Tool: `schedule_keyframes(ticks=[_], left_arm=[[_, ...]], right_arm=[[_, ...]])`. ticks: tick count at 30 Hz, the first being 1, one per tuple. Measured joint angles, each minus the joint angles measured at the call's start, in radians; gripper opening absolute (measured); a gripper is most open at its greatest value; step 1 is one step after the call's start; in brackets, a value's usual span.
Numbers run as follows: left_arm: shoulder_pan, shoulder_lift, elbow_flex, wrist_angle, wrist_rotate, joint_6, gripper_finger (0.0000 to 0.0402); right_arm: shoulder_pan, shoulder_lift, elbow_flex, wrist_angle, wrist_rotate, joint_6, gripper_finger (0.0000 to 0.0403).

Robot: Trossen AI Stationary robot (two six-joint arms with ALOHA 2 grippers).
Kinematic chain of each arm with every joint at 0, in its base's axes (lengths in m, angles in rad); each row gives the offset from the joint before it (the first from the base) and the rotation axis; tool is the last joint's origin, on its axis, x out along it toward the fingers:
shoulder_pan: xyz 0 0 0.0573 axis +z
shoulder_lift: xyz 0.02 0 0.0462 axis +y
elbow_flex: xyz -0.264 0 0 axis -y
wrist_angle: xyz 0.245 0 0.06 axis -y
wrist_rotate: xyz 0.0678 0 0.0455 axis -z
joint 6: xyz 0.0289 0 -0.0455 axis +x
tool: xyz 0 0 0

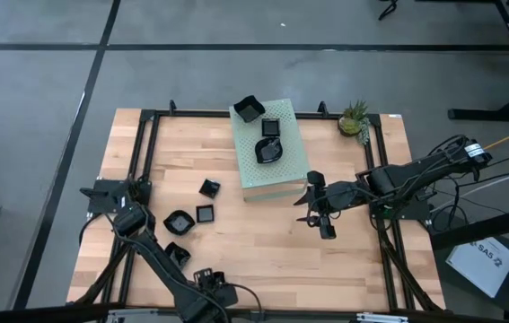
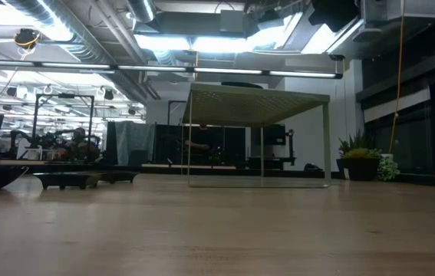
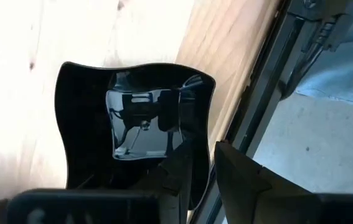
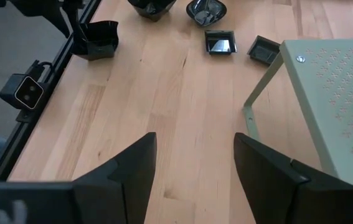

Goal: Pick & Place Mini shaped plates
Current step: Stack the black distorted square plate on top of the black distorted square plates on the shelf

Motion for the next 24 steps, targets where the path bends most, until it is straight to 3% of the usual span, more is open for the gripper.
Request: schedule_keyframes(ticks=[24], left_arm=[[-0.004,0.028,0.000,-0.008,-0.040,0.027,0.0068]], right_arm=[[0.000,0.000,0.000,0.002,0.000,-0.001,0.0212]])
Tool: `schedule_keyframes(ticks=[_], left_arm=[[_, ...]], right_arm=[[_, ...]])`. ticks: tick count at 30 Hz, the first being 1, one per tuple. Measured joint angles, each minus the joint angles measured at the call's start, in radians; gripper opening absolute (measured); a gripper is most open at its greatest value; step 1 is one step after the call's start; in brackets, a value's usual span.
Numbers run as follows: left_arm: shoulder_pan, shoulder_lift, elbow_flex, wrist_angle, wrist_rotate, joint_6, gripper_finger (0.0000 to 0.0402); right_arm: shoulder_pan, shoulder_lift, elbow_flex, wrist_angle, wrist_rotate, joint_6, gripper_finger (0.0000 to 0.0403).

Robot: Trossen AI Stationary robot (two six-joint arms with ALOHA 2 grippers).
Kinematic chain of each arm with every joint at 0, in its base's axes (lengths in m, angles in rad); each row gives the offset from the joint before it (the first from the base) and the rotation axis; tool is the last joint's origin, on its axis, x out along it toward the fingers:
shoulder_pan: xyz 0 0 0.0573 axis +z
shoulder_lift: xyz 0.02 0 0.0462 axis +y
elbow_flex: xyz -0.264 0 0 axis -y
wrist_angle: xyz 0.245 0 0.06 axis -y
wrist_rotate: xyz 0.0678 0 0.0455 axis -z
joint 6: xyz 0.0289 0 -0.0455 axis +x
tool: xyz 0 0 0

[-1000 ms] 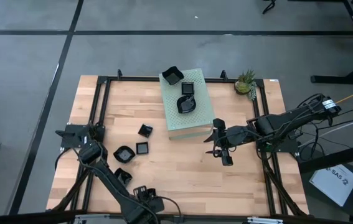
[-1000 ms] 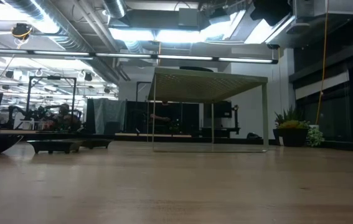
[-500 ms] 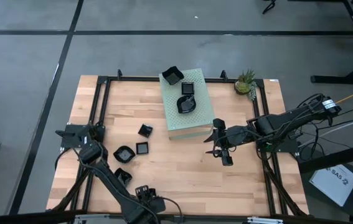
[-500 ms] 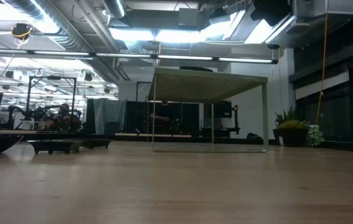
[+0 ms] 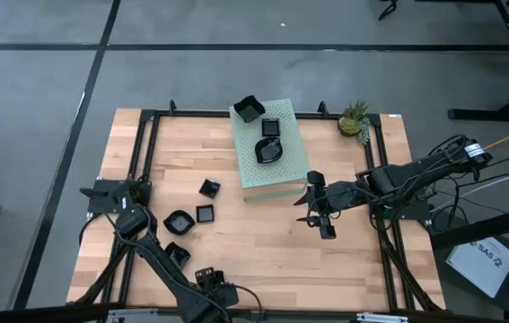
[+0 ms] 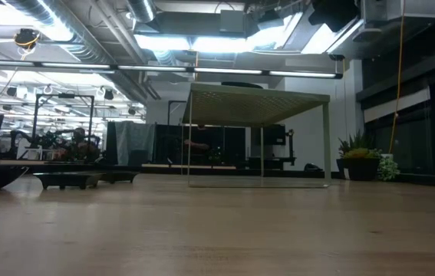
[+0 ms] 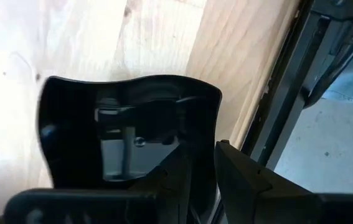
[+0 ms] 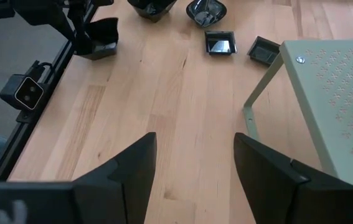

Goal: Pick & Place Mini shaped plates
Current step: Stack the black distorted square plate on top of the black distorted square plates on the shelf

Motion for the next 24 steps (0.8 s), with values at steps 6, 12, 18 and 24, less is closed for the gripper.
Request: schedule_keyframes(ticks=[6,12,18,24], left_arm=[[0.000,0.013,0.000,0.008,0.005,0.007,0.0068],[0.000,0.018,0.000,0.003,0.016,0.008,0.0068],[0.000,0.018,0.000,-0.003,0.014,0.018,0.0067],[0.001,0.031,0.000,-0.006,0.022,0.018,0.0035]], right_arm=[[0.000,0.000,0.000,0.001,0.000,0.000,0.0212],[0.000,0.000,0.000,0.001,0.000,0.002,0.0212],[0.000,0.000,0.000,0.002,0.000,0.002,0.0212],[0.000,0.000,0.000,0.003,0.000,0.003,0.0212]])
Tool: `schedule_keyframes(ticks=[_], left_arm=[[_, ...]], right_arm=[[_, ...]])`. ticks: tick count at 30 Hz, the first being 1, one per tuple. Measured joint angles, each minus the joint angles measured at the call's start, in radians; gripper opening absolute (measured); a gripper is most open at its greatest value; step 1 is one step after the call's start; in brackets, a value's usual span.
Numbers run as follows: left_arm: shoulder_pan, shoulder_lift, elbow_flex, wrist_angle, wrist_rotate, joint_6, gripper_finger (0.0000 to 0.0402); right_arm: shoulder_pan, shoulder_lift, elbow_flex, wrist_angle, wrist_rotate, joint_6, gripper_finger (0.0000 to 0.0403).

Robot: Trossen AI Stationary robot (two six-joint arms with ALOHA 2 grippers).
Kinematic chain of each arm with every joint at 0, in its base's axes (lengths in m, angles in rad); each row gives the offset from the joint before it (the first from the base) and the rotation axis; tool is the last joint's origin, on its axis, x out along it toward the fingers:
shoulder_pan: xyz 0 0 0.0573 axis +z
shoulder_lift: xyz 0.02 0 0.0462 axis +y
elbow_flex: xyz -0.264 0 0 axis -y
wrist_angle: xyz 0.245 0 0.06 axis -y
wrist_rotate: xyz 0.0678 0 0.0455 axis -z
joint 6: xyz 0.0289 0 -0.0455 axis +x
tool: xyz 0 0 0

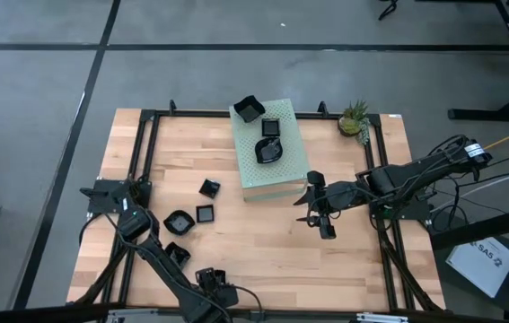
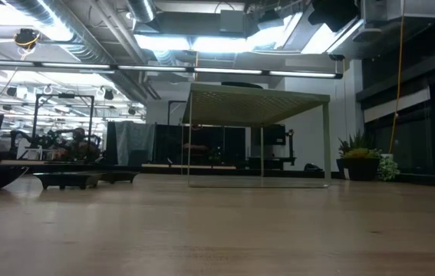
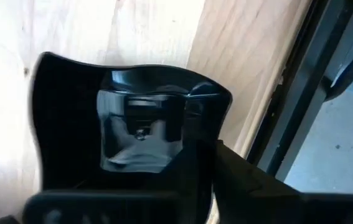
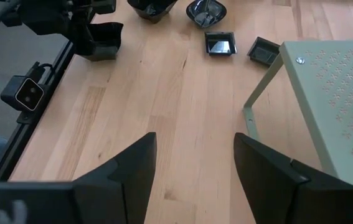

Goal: Pick & Place Mini shaped plates
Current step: Stack the black distorted square plate on top of the black distorted square plates on the shelf

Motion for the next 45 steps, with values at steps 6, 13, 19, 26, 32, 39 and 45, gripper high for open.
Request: schedule_keyframes(ticks=[6,13,19,26,32,39,45], left_arm=[[0.003,-0.002,0.000,-0.015,-0.002,-0.029,0.0004],[0.003,-0.025,0.000,-0.040,-0.003,-0.064,0.0003],[0.009,-0.071,0.000,-0.058,-0.028,-0.071,0.0002],[0.046,-0.141,0.000,-0.132,-0.109,-0.071,0.0002],[0.098,-0.217,0.000,-0.236,-0.211,-0.071,0.0002],[0.168,-0.298,0.000,-0.295,-0.267,0.031,0.0002],[0.230,-0.354,0.000,-0.330,-0.313,0.132,0.0002]], right_arm=[[0.000,0.000,0.000,0.000,0.000,0.000,0.0212],[0.000,0.000,0.000,0.000,0.000,-0.002,0.0212],[0.000,0.000,0.000,0.000,0.000,-0.003,0.0212],[0.000,0.000,0.000,0.000,0.000,-0.003,0.0212],[0.000,0.000,0.000,-0.002,0.000,-0.003,0.0212],[0.000,0.000,0.000,-0.002,0.000,-0.001,0.0212],[0.000,0.000,0.000,-0.004,0.000,0.004,0.0212]])
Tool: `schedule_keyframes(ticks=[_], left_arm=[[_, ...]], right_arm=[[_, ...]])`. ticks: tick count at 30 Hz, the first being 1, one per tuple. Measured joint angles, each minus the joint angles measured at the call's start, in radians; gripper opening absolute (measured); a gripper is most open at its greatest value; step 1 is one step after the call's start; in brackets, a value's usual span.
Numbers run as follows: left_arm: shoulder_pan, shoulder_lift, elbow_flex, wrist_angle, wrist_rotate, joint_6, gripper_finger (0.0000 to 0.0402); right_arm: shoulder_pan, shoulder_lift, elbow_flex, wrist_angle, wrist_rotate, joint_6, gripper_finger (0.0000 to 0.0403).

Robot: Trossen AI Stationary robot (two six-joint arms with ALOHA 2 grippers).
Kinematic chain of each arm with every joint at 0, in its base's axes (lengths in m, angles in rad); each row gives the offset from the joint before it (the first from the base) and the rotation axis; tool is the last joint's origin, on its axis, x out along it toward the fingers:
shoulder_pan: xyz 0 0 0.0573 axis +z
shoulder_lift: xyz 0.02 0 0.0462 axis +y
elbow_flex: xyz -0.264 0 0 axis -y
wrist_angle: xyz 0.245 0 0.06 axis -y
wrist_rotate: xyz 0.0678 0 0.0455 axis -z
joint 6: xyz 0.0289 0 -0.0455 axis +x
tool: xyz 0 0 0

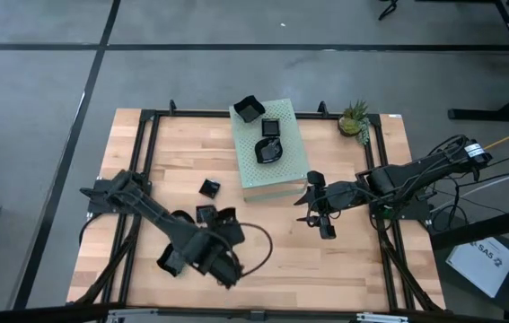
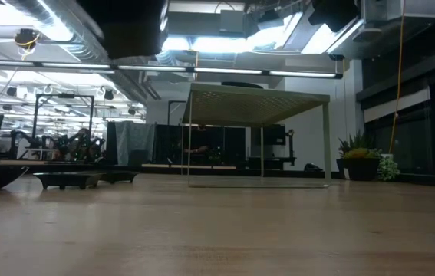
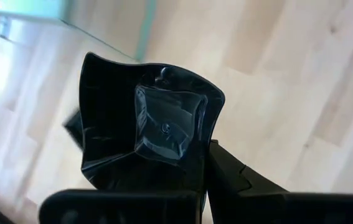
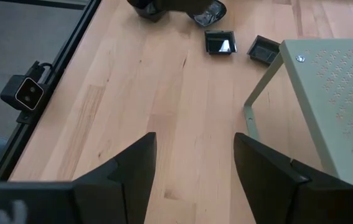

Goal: Pick & Place Mini shaped plates
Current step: Stack the black distorted square plate on top of the black distorted square plates on the shelf

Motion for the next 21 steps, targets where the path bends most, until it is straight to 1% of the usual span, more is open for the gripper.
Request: schedule_keyframes(ticks=[9,21], left_arm=[[0.086,-0.076,0.000,-0.045,-0.061,0.144,0.0002],[0.241,-0.179,0.000,-0.043,-0.080,0.445,0.0002]], right_arm=[[0.000,0.000,0.000,-0.002,0.000,0.000,0.0212],[-0.018,0.000,0.000,-0.002,0.000,-0.015,0.0212]])
